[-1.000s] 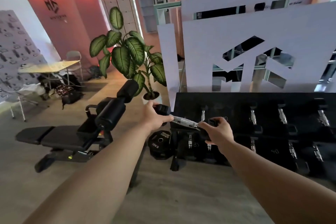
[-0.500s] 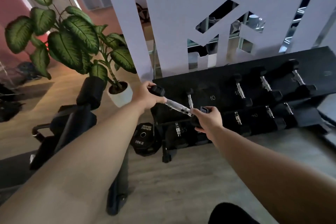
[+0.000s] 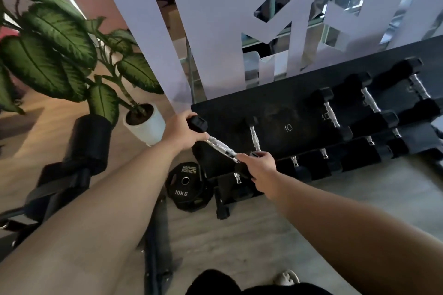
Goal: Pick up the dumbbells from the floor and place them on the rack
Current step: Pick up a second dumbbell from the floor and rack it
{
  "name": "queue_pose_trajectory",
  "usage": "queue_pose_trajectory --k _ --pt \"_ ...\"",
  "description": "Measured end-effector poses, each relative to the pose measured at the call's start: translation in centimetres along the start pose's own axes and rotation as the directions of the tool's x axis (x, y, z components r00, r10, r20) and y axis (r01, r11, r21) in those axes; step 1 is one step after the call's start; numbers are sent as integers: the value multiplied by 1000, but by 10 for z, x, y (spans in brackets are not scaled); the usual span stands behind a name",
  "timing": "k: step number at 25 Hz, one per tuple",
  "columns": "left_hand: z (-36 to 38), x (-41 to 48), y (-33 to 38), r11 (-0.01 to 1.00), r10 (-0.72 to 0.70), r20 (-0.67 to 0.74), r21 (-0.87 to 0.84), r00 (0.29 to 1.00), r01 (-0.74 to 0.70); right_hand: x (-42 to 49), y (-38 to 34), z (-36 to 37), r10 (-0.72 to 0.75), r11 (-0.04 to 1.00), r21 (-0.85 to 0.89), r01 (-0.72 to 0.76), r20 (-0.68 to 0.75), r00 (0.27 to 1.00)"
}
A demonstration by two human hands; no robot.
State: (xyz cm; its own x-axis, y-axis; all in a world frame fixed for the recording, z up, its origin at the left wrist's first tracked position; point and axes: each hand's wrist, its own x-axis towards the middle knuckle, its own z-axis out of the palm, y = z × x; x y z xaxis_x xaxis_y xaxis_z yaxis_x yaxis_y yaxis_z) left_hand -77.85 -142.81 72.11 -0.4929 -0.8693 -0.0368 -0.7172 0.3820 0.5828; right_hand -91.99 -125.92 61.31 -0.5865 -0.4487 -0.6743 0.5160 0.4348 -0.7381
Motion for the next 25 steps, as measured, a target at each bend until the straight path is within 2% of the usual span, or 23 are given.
queue_pose_trajectory --k 3,6,10,12,19,25 --pt "12 46 -20 994 35 69 97 997 -42 33 7 32 61 998 6 -61 -35 998" --pt "36 105 -38 972 130 165 174 978 -158 72 15 63 108 994 -13 -110 -85 991" --pt "78 181 -60 905 278 318 229 906 -358 123 30 102 134 991 3 -137 -209 969" --pt "97 213 -79 877 300 381 250 875 -410 148 40 124 164 986 15 -165 -259 952" --pt "154 287 -141 875 201 567 263 799 -406 200 66 179 203 973 -22 -229 -385 900" --pt "193 300 -143 879 293 600 136 744 -456 219 67 175 193 951 -131 -281 -459 867"
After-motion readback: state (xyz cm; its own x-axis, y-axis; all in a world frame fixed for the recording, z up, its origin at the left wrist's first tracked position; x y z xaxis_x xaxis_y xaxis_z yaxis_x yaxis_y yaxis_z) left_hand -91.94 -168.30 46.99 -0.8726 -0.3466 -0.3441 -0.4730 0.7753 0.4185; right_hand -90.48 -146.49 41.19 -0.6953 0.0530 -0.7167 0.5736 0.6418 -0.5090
